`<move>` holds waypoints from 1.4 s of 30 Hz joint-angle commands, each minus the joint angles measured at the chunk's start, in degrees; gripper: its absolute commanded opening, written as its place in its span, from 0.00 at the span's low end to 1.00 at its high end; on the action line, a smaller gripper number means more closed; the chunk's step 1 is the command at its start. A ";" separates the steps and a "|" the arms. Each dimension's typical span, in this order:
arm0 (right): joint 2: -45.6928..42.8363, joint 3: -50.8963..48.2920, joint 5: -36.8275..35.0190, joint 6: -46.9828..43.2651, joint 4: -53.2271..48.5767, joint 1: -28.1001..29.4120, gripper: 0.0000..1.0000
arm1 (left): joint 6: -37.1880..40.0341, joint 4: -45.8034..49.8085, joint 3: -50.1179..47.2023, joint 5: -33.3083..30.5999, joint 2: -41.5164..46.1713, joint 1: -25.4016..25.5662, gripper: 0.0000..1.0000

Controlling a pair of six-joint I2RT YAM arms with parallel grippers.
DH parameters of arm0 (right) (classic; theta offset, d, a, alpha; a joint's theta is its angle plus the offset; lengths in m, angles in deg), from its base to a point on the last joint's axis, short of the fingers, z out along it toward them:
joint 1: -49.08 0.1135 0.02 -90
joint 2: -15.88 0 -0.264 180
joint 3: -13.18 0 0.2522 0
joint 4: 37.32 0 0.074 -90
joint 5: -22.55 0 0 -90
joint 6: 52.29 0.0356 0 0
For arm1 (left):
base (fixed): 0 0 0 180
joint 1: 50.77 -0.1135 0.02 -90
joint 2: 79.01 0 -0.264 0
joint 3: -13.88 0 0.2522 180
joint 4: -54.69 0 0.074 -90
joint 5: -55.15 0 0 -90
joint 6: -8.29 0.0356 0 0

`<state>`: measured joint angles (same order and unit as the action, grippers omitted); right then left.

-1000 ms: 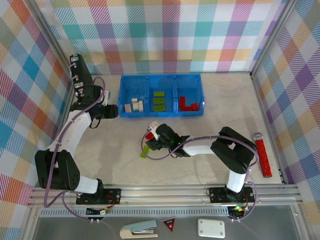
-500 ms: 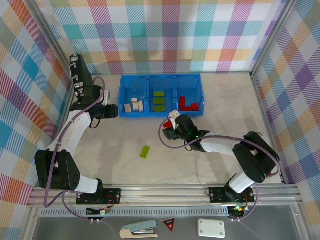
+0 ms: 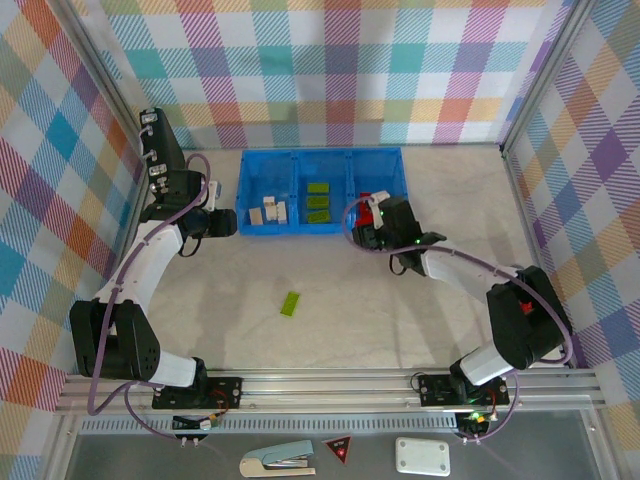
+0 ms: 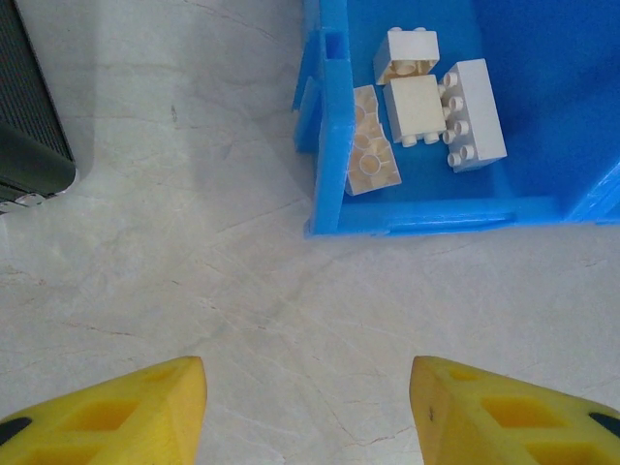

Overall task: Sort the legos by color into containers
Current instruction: Place the lego in the container.

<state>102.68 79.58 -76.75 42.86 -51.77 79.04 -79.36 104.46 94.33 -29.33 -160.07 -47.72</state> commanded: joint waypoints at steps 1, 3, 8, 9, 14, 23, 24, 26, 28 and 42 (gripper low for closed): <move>2.26 5.03 1.86 -0.72 -5.37 -1.89 0.69 | -0.59 0.94 1.95 0.88 0.05 -0.85 0.58; 4.21 8.10 2.00 -0.99 -7.41 -3.30 0.70 | -0.67 0.95 1.86 0.83 0.19 -0.85 0.58; 9.65 16.26 2.86 -2.05 -11.86 -6.01 0.70 | -0.50 1.04 1.64 0.38 0.66 -0.81 0.58; 11.08 18.11 2.88 -2.24 -12.75 -6.43 0.70 | -0.52 1.04 1.68 0.37 0.69 -0.85 0.58; 17.41 25.86 1.38 -1.74 -15.63 -8.21 0.70 | -0.46 1.07 1.74 0.23 0.80 -0.85 0.58; 30.48 41.02 0.35 1.43 -20.62 -9.83 0.70 | -0.43 1.08 1.62 0.12 0.89 -0.85 0.58; 31.88 42.53 0.14 2.01 -20.75 -9.90 0.70 | -0.48 1.08 1.67 0.12 0.96 -0.85 0.58; 34.12 45.05 0.00 3.06 -20.76 -9.96 0.70 | -0.50 1.08 1.59 0.03 0.95 -0.85 0.58; 36.72 47.71 -0.28 4.04 -20.65 -10.00 0.70 | -0.46 1.08 1.51 -0.07 1.01 -0.85 0.58; 48.63 58.93 -0.66 5.63 -20.40 -10.73 0.73 | -0.79 0.33 1.24 -0.90 2.08 -0.78 0.58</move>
<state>149.89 135.77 -77.49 47.56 -71.97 68.61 -79.54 104.44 94.33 -29.94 -160.02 -47.72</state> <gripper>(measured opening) 0.726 0.578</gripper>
